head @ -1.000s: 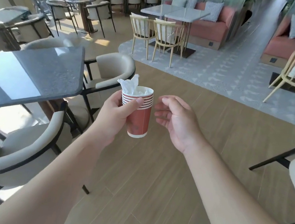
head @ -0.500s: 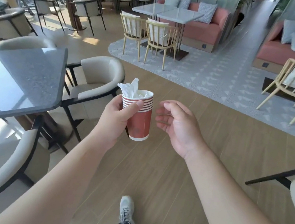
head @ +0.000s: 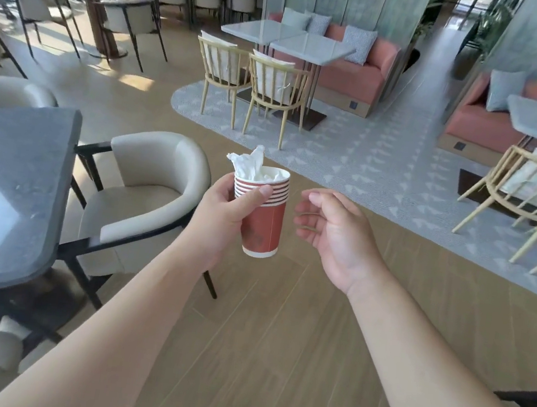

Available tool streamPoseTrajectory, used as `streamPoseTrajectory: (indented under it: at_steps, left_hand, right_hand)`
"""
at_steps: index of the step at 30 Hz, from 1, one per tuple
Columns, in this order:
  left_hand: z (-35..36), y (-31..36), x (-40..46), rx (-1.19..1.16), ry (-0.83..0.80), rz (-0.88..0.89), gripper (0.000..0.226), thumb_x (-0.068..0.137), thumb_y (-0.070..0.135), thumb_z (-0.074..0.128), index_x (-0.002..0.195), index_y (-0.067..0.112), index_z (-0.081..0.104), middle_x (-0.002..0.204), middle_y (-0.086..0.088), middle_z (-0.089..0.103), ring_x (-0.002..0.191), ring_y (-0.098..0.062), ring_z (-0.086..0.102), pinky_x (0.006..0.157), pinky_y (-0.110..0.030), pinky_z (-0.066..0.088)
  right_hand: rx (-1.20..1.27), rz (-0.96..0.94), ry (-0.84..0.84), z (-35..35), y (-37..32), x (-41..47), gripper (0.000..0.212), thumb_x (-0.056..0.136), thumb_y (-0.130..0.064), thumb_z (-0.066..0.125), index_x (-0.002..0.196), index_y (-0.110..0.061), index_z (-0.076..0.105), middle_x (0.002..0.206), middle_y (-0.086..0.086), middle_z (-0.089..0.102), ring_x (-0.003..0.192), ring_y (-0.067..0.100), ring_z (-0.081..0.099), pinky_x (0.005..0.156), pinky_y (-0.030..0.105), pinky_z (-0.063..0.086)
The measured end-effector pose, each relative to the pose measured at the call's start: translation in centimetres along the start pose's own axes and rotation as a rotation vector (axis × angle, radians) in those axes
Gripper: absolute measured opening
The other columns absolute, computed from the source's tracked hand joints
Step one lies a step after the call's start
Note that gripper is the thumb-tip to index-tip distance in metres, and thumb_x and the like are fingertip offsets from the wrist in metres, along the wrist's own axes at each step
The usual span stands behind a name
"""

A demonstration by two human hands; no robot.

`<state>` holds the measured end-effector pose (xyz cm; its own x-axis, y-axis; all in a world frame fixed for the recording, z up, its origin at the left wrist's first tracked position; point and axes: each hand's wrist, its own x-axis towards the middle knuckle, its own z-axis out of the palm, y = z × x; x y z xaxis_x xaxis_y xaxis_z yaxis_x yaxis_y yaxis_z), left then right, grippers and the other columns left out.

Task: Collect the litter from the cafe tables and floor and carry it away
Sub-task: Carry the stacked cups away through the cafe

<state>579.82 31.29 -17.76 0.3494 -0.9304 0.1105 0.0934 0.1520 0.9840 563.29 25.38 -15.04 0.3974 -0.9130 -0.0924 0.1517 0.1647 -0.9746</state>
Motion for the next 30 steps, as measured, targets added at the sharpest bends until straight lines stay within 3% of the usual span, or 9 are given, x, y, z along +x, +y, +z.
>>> streamPoseTrajectory:
  at_steps: [7, 12, 18, 21, 25, 30]
  left_hand:
    - [-1.9, -0.9, 7.8, -0.005, -0.001, -0.021, 0.044, 0.081, 0.037, 0.075, 0.118, 0.014, 0.068, 0.101, 0.003, 0.078, 0.092, -0.009, 0.073, 0.072, -0.018, 0.054]
    - [-2.4, -2.0, 13.1, 0.03, 0.008, -0.029, 0.057, 0.072, 0.05, 0.076, 0.118, 0.017, 0.068, 0.103, 0.004, 0.078, 0.095, -0.01, 0.072, 0.074, -0.018, 0.053]
    - [-2.0, -4.1, 21.2, 0.042, 0.048, -0.043, 0.061, 0.073, 0.048, 0.077, 0.121, 0.013, 0.068, 0.11, -0.004, 0.077, 0.102, -0.016, 0.072, 0.083, -0.026, 0.055]
    - [-1.4, -5.1, 26.2, 0.057, 0.063, -0.041, 0.057, 0.075, 0.046, 0.077, 0.121, 0.014, 0.068, 0.11, -0.004, 0.077, 0.102, -0.017, 0.072, 0.082, -0.024, 0.055]
    - [-0.1, -5.7, 33.6, 0.103, 0.09, -0.064, 0.054, 0.073, 0.049, 0.078, 0.118, 0.019, 0.07, 0.111, -0.003, 0.077, 0.104, -0.017, 0.072, 0.084, -0.026, 0.055]
    - [2.3, -3.8, 43.6, 0.152, 0.108, -0.021, 0.058, 0.07, 0.048, 0.078, 0.119, 0.018, 0.069, 0.108, 0.002, 0.078, 0.1, -0.013, 0.073, 0.078, -0.021, 0.054]
  right_hand:
    - [0.007, -0.019, 0.008, 1.4, -0.4, 8.1, 0.021, 0.073, -0.029, 0.061, 0.087, -0.016, 0.068, 0.074, 0.0, 0.069, 0.066, 0.015, 0.062, 0.061, 0.026, 0.047]
    - [0.018, -0.007, -0.012, 1.4, 0.2, 13.8, 0.017, 0.073, -0.029, 0.061, 0.084, -0.018, 0.067, 0.073, -0.001, 0.068, 0.066, 0.015, 0.062, 0.059, 0.025, 0.049]
    - [0.05, 0.005, -0.026, 0.1, 1.0, 22.9, 0.013, 0.09, -0.022, 0.056, 0.089, -0.015, 0.067, 0.077, 0.002, 0.068, 0.066, 0.016, 0.062, 0.064, 0.03, 0.047]
    - [0.079, 0.015, -0.061, -0.7, 0.7, 28.6, 0.02, 0.081, -0.029, 0.057, 0.091, -0.015, 0.066, 0.079, 0.003, 0.068, 0.067, 0.016, 0.062, 0.064, 0.03, 0.047]
    - [0.094, 0.004, -0.106, -2.5, -0.5, 36.8, 0.016, 0.091, -0.024, 0.053, 0.092, -0.015, 0.067, 0.081, 0.001, 0.068, 0.068, 0.015, 0.063, 0.066, 0.031, 0.046]
    - [0.106, -0.009, -0.13, -4.7, -4.5, 46.2, 0.027, 0.076, -0.032, 0.057, 0.094, -0.015, 0.067, 0.077, -0.002, 0.068, 0.068, 0.014, 0.063, 0.063, 0.028, 0.048]
